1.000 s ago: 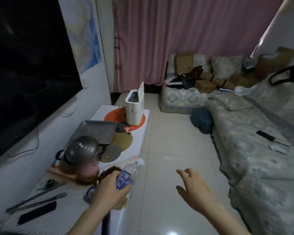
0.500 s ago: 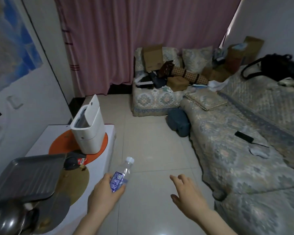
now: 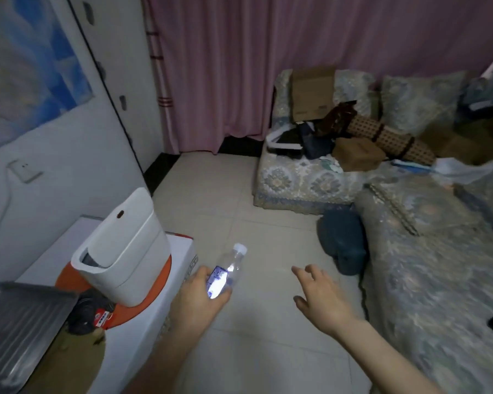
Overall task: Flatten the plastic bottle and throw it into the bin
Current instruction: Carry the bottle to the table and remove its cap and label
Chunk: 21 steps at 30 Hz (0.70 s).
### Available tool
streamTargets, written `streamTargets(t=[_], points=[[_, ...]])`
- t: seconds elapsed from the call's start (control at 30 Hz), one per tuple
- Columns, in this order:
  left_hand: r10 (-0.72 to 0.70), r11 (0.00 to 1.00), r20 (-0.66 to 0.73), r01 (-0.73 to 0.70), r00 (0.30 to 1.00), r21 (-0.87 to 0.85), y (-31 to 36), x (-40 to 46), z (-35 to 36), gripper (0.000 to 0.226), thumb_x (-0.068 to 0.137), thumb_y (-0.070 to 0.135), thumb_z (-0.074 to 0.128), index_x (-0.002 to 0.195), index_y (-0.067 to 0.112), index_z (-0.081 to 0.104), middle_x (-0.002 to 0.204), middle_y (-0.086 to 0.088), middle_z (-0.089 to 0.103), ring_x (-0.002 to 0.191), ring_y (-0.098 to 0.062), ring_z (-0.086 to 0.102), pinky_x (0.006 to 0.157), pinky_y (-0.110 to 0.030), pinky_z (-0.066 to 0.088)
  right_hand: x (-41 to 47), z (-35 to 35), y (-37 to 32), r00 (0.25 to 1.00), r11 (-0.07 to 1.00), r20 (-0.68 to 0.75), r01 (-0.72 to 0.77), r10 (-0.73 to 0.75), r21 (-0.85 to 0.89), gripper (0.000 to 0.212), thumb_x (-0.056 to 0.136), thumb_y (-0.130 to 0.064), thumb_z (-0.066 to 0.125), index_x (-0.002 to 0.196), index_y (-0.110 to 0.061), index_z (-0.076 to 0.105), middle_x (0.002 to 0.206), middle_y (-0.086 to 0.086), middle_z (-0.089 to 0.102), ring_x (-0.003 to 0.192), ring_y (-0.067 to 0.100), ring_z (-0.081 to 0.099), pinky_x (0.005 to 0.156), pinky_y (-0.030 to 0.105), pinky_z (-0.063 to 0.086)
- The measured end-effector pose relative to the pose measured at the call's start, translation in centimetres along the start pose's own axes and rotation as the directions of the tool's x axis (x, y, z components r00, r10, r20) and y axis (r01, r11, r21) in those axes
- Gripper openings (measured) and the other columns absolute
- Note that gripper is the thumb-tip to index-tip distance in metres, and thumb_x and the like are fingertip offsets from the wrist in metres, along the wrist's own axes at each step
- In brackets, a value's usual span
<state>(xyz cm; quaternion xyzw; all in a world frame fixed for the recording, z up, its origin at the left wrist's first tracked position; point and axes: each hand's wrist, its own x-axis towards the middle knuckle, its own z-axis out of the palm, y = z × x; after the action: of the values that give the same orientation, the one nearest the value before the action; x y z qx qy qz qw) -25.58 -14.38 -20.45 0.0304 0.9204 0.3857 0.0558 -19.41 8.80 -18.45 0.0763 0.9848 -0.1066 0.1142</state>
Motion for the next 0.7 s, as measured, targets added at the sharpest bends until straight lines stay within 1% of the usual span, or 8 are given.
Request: streamTargets(t=[0.07,0.2,0.27,0.4,0.47,0.57,0.63,0.7], points=[[-0.036,0.999,0.0,0.036,0.999,-0.025,2.1,3.4,1.1,0.033,0.077,0.049,0.068,0.092,0.025,0.051,0.086,0.003,0.068,0.072,-0.013,0.064,0.068,-0.03,0.055,5.0,-2.0,1.3,0.998,0.998,0.023,0.057,-0.057,-0.022,0.058,0.093,-0.033,0.047,0.143,-0.021,0.021,0.141,0.01,0.036,0.123,0.03,0.04,0.099,0.04,0.04],[-0.113,0.992,-0.087,0.108,0.99,-0.063,3.7,11.3,2.3,0.03,0.077,0.043,0.071,0.091,0.022,0.054,0.078,0.003,0.065,0.071,-0.018,0.063,0.07,-0.035,0.057,15.6,-5.2,1.8,0.983,0.984,0.046,0.178,-0.176,-0.027,0.059,0.092,-0.033,0.049,0.143,-0.021,0.022,0.141,0.011,0.037,0.124,0.03,0.04,0.102,0.042,0.04],[-0.147,0.988,-0.116,0.14,0.982,-0.065,4.0,15.7,2.5,0.028,0.074,0.04,0.073,0.087,0.028,0.051,0.074,0.009,0.06,0.07,-0.018,0.061,0.066,-0.031,0.051,20.6,-6.2,1.3,0.971,0.973,0.061,0.232,-0.23,-0.022,0.059,0.092,-0.032,0.049,0.143,-0.021,0.022,0.141,0.011,0.036,0.125,0.031,0.038,0.102,0.042,0.04],[-0.166,0.985,-0.177,0.156,0.97,-0.068,4.3,26.1,3.9,0.037,0.072,0.041,0.075,0.096,0.023,0.055,0.079,0.005,0.061,0.071,-0.02,0.058,0.064,-0.027,0.041,31.2,-8.0,0.7,0.957,0.957,0.053,0.288,-0.285,-0.04,0.058,0.092,-0.031,0.048,0.143,-0.021,0.021,0.139,0.011,0.036,0.123,0.032,0.038,0.099,0.043,0.04],[-0.138,0.99,-0.162,0.132,0.977,-0.049,4.7,31.7,4.1,0.035,0.072,0.039,0.075,0.096,0.022,0.055,0.077,0.001,0.063,0.069,-0.022,0.059,0.06,-0.027,0.041,36.4,-9.3,0.7,0.955,0.956,0.082,0.289,-0.285,-0.055,0.058,0.093,-0.031,0.047,0.143,-0.021,0.02,0.14,0.011,0.035,0.123,0.033,0.037,0.098,0.043,0.04],[-0.131,0.991,-0.193,0.121,0.972,-0.061,5.4,39.4,3.1,0.035,0.072,0.033,0.077,0.095,0.017,0.058,0.073,-0.002,0.062,0.067,-0.026,0.06,0.059,-0.029,0.046,43.8,-11.8,0.5,0.952,0.951,0.095,0.298,-0.29,-0.086,0.057,0.094,-0.03,0.045,0.144,-0.021,0.019,0.142,0.01,0.032,0.126,0.032,0.035,0.1,0.042,0.038],[-0.158,0.987,-0.206,0.148,0.966,-0.063,5.6,43.6,2.0,0.037,0.072,0.032,0.078,0.097,0.015,0.057,0.074,-0.003,0.062,0.068,-0.028,0.061,0.062,-0.035,0.051,48.6,-13.3,0.1,0.944,0.938,0.112,0.323,-0.31,-0.122,0.057,0.094,-0.029,0.045,0.144,-0.02,0.018,0.143,0.011,0.032,0.127,0.033,0.035,0.101,0.042,0.037],[-0.223,0.974,-0.212,0.211,0.951,-0.079,4.9,46.8,0.6,0.035,0.074,0.036,0.076,0.098,0.021,0.055,0.078,-0.001,0.064,0.071,-0.025,0.063,0.063,-0.035,0.051,53.6,-13.9,-1.2,0.927,0.92,0.12,0.369,-0.354,-0.136,0.057,0.094,-0.028,0.046,0.144,-0.02,0.019,0.142,0.012,0.033,0.127,0.033,0.034,0.102,0.042,0.037]])
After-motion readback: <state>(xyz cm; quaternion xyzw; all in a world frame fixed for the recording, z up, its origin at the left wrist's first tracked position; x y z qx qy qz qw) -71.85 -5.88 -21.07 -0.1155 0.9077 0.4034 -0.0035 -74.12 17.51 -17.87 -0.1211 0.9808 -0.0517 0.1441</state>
